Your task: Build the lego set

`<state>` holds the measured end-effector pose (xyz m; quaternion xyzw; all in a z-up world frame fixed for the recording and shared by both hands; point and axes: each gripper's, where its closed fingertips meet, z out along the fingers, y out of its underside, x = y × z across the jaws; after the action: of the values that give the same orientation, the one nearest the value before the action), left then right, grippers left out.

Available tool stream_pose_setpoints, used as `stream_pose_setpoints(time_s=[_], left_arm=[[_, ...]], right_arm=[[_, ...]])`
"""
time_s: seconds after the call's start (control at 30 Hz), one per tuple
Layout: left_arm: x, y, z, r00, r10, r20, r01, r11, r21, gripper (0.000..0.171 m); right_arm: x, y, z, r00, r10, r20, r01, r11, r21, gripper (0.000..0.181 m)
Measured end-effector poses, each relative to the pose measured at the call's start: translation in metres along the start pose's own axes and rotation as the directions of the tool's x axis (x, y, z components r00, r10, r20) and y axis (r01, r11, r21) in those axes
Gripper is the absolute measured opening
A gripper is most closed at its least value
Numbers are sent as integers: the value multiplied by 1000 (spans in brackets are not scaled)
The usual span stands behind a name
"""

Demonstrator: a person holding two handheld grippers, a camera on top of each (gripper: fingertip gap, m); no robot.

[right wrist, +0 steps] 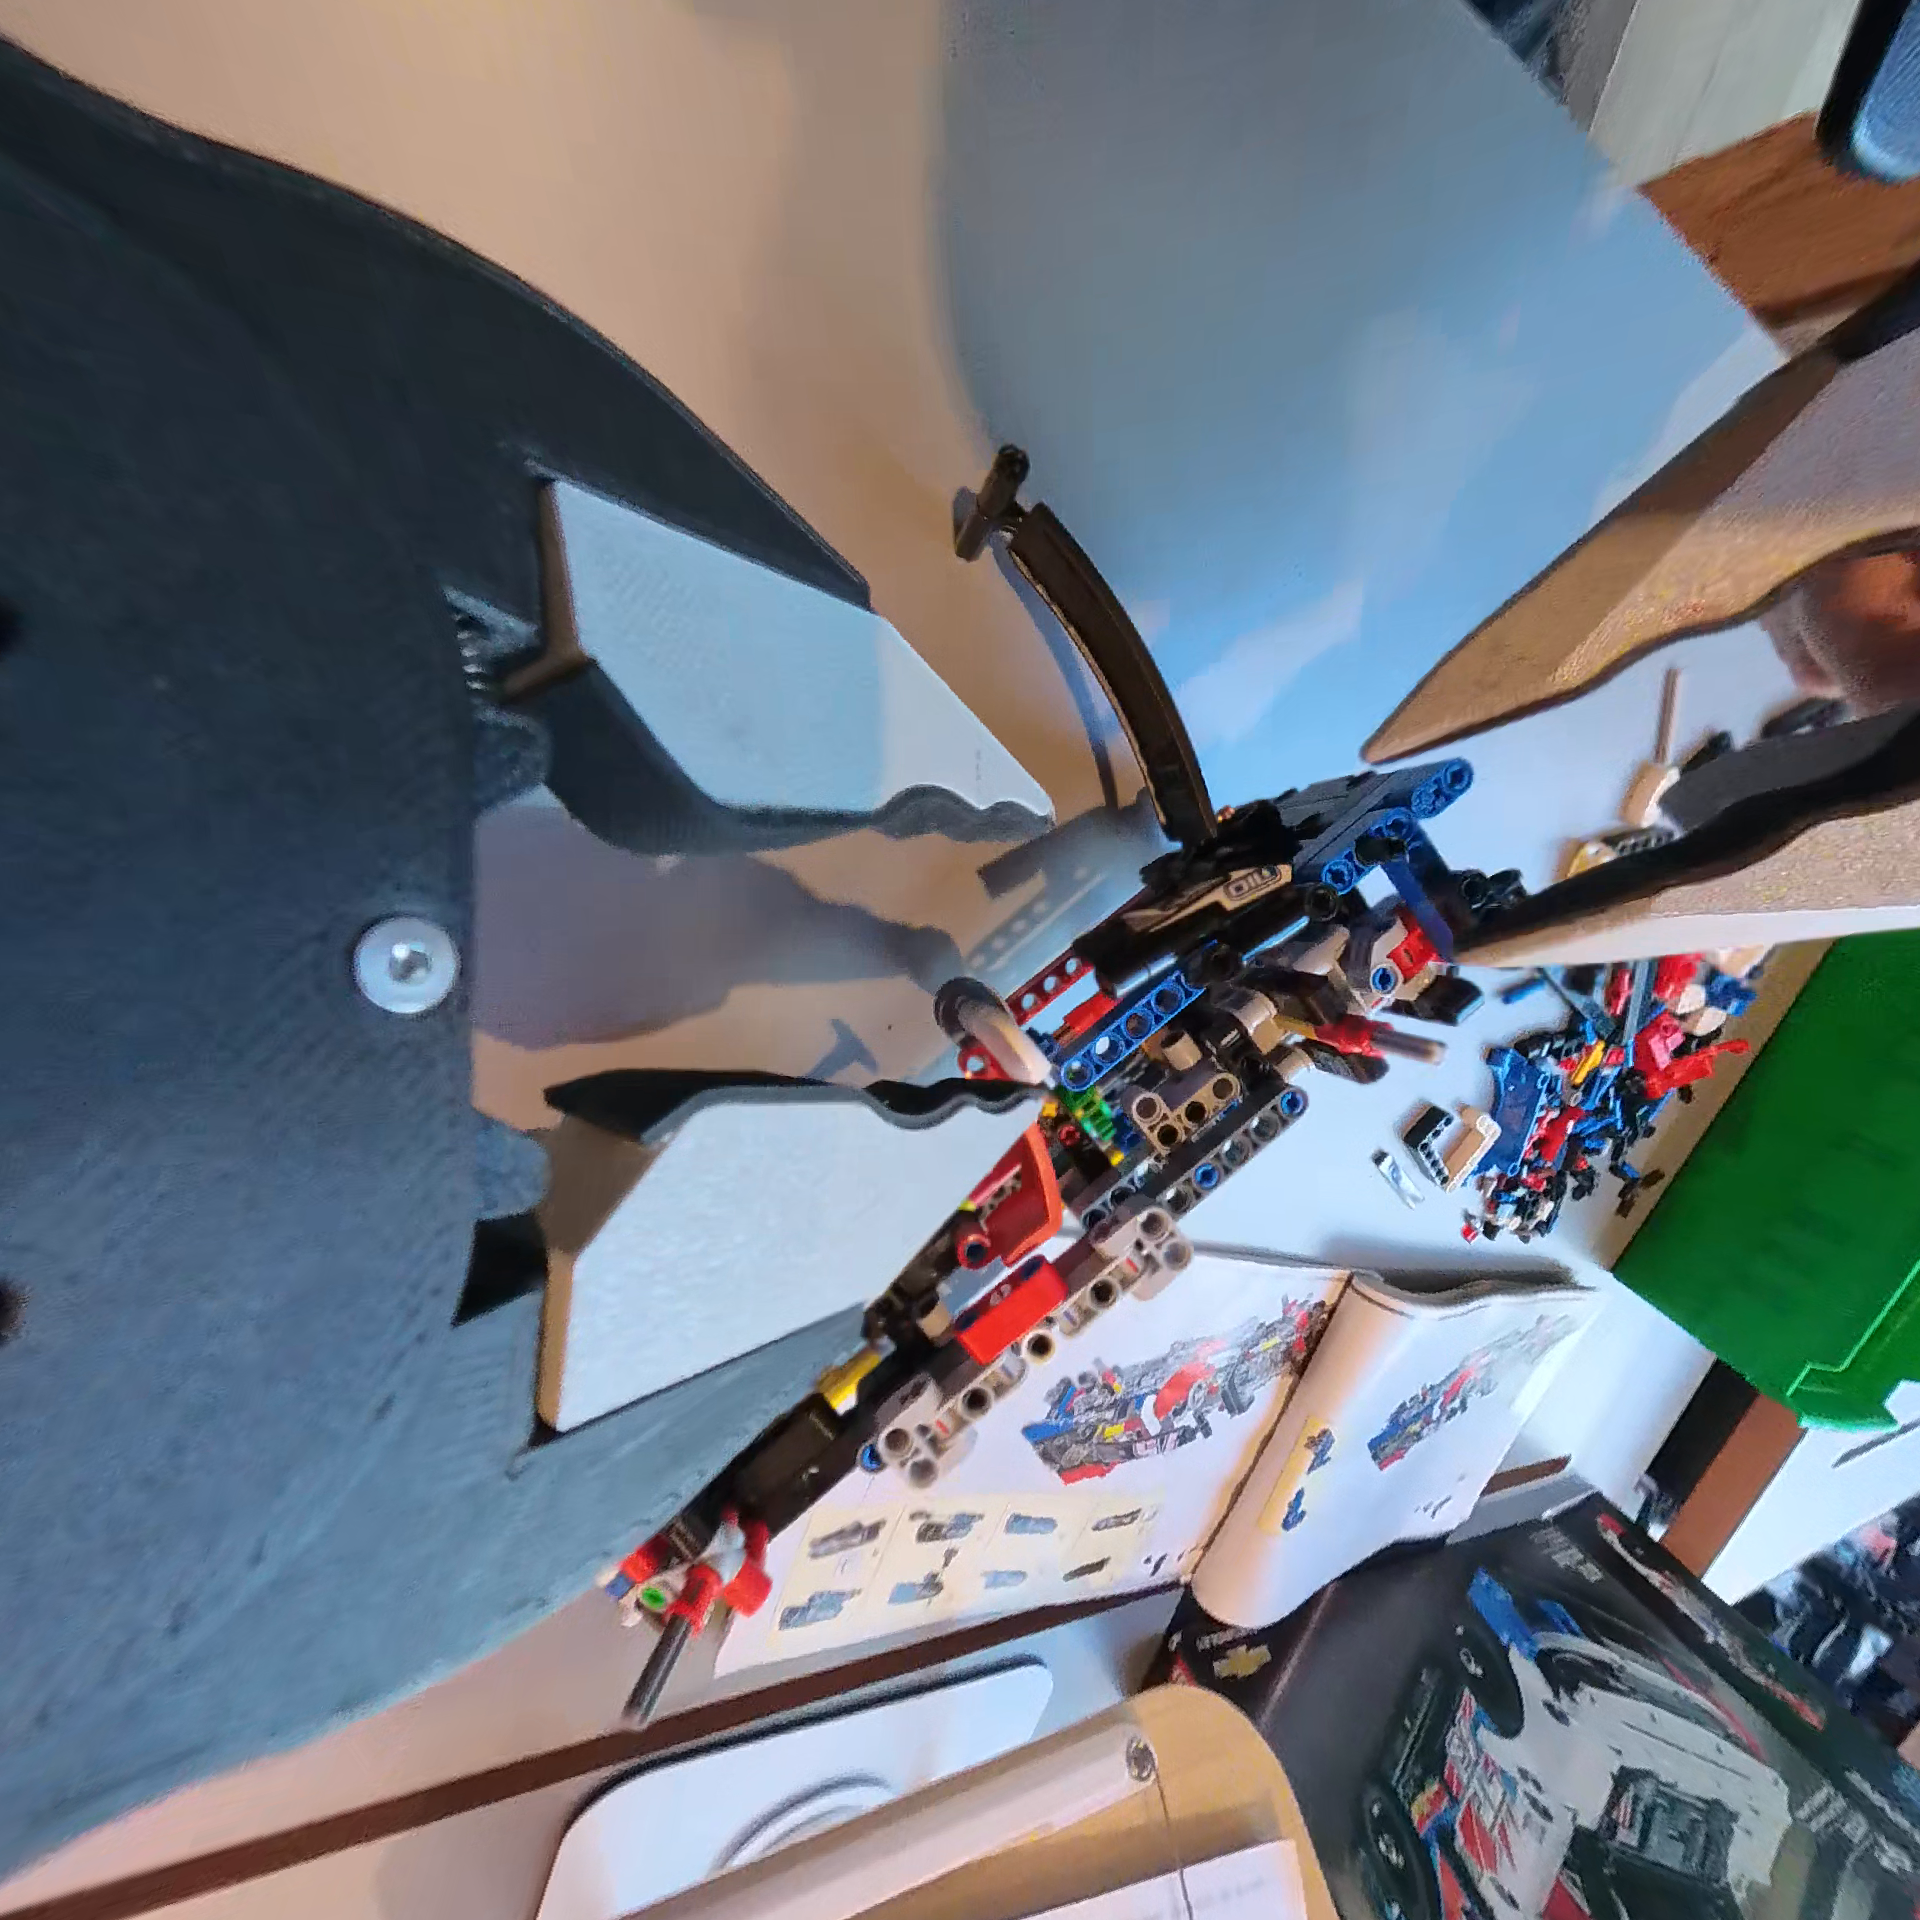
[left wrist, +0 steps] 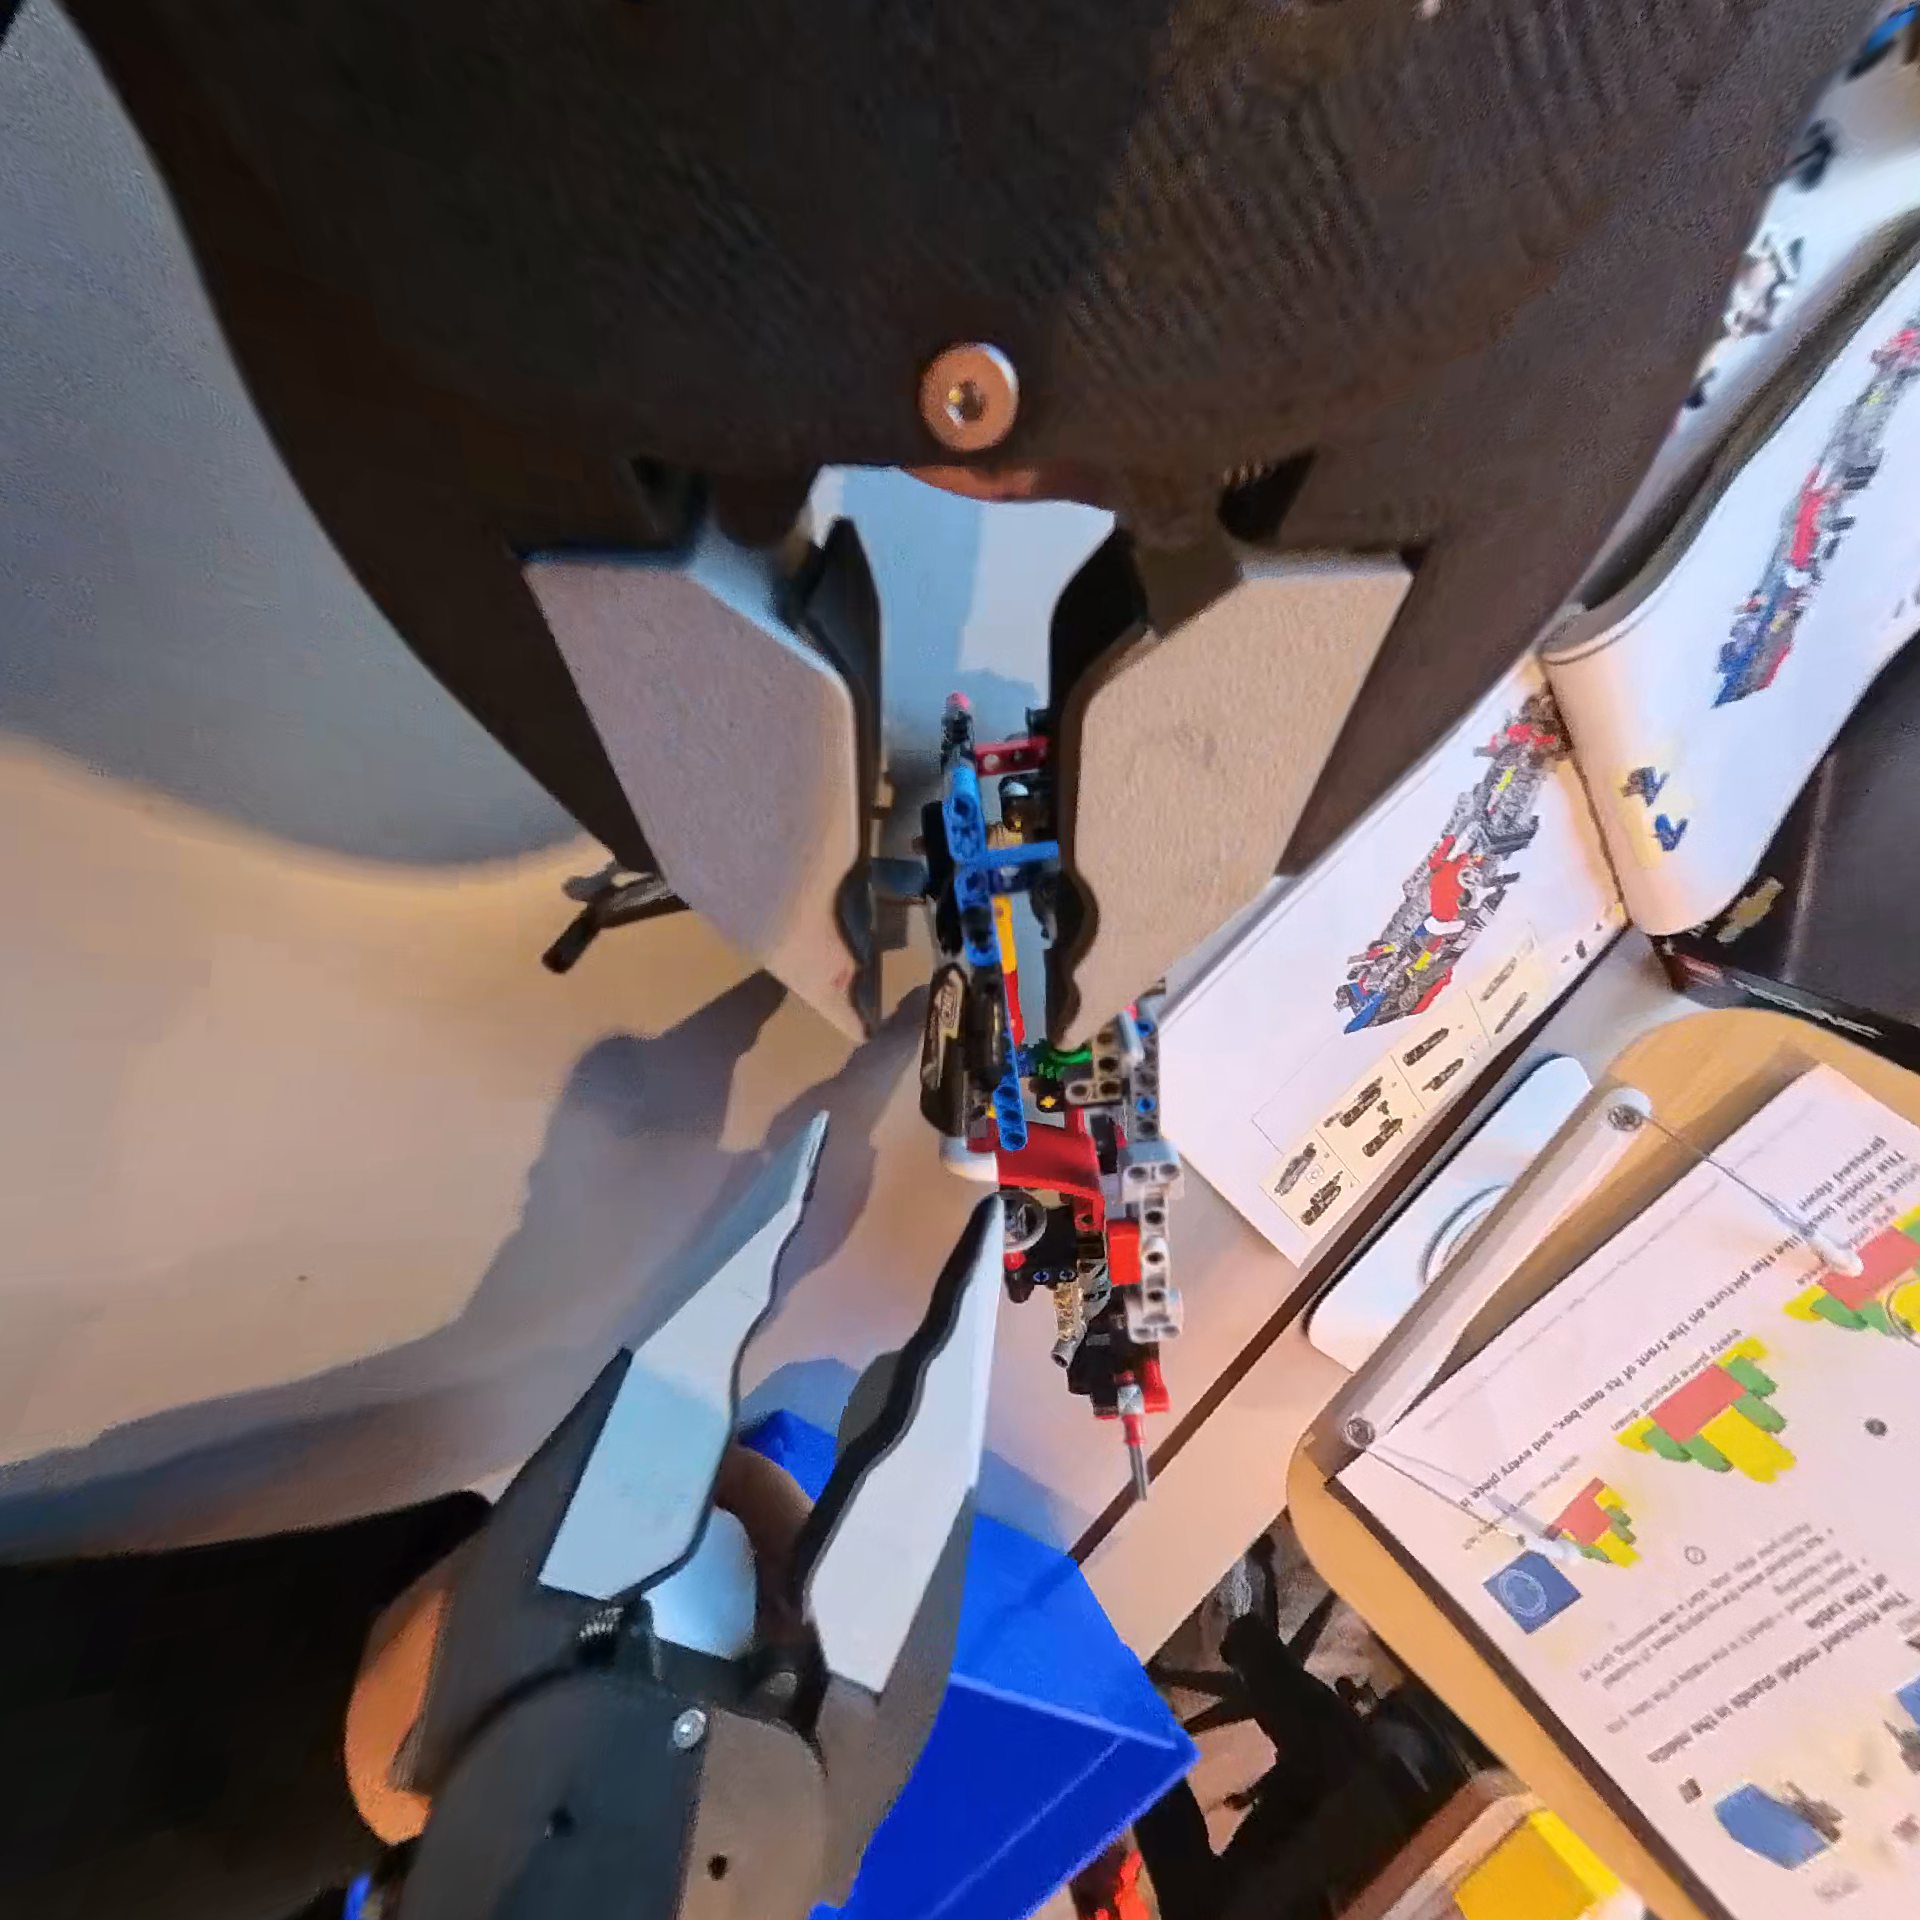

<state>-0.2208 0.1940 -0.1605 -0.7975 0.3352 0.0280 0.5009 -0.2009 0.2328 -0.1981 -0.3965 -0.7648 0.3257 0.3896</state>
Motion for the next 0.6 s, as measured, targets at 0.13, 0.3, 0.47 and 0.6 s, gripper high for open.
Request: stream_pose_setpoints(time_s=[0.13,0.3,0.47,0.6], left_arm=[[-7,2,11,999,46,17,-45,995,-92,19],[-3,7,26,997,83,-4,-83,983,-163,16],[-8,15,31,993,117,8,-113,972,-206,10],[-12,18,30,993,117,5,-114,971,-211,6]], right_arm=[[12,-2,-1,995,-99,-25,99,995,-10,28],[17,-3,2,974,-223,45,226,970,-92,21],[17,-9,12,948,-299,104,312,940,-138,26],[20,-2,18,910,-383,161,412,879,-238,21]])
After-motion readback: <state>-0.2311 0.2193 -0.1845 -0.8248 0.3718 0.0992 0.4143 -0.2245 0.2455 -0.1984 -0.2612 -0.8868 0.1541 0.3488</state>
